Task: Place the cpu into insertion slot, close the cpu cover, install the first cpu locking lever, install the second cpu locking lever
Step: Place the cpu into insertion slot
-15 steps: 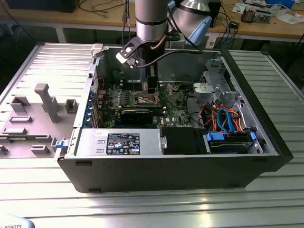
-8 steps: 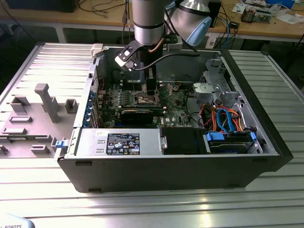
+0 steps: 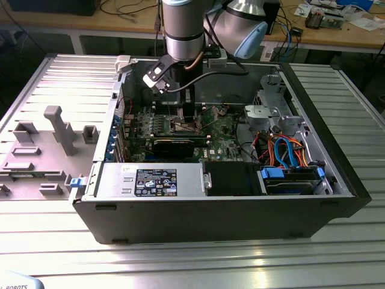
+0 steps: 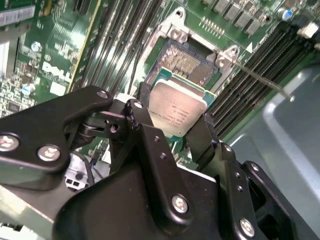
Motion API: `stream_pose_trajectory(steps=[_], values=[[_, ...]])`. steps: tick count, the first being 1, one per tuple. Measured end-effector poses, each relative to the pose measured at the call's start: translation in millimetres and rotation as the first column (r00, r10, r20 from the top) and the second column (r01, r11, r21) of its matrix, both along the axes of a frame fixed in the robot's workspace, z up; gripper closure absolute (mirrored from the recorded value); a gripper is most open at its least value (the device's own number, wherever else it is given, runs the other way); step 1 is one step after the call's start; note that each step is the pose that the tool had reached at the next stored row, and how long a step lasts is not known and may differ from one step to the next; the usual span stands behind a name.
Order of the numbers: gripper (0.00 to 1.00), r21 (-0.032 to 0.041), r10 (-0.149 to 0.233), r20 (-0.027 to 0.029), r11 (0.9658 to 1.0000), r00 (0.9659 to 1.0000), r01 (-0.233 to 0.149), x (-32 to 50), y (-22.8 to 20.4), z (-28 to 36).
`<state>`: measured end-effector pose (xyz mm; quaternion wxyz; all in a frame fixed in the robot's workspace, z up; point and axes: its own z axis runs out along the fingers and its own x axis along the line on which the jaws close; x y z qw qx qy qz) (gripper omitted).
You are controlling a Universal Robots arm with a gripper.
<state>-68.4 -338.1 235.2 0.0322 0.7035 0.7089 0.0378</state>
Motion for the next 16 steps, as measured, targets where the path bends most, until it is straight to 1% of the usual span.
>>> stream_pose_trajectory(steps=[1,2,3,5,8,9,13,15,16], values=[[0.46,0.0,0.0,0.0035,1.0,1.0,0.0,-1.1,0.1,-0.8],[0.46,-0.0001,0.0,0.0086,1.0,1.0,0.0,-2.3,0.1,-2.8],[0.46,-0.0008,0.0,0.0099,1.0,1.0,0.0,-2.8,0.7,-5.1],[0.46,-0.0009,0.0,0.0105,1.0,0.9999,0.0,-3.0,0.9,-6.7],[0.46,-0.0009,0.0,0.0117,1.0,0.9999,0.0,-3.3,0.9,-6.9],[0.46,-0.0022,0.0,0.0116,1.0,0.9999,0.0,-3.3,0.9,-6.9],[0.46,-0.0023,0.0,0.0116,1.0,0.9999,0.0,-3.3,0.9,-6.9],[0.46,-0.0052,0.0,0.0116,1.0,0.9999,0.0,-3.3,0.9,-6.9],[0.46,-0.0052,0.0,0.0116,1.0,0.9999,0.0,-3.3,0.9,-6.9]])
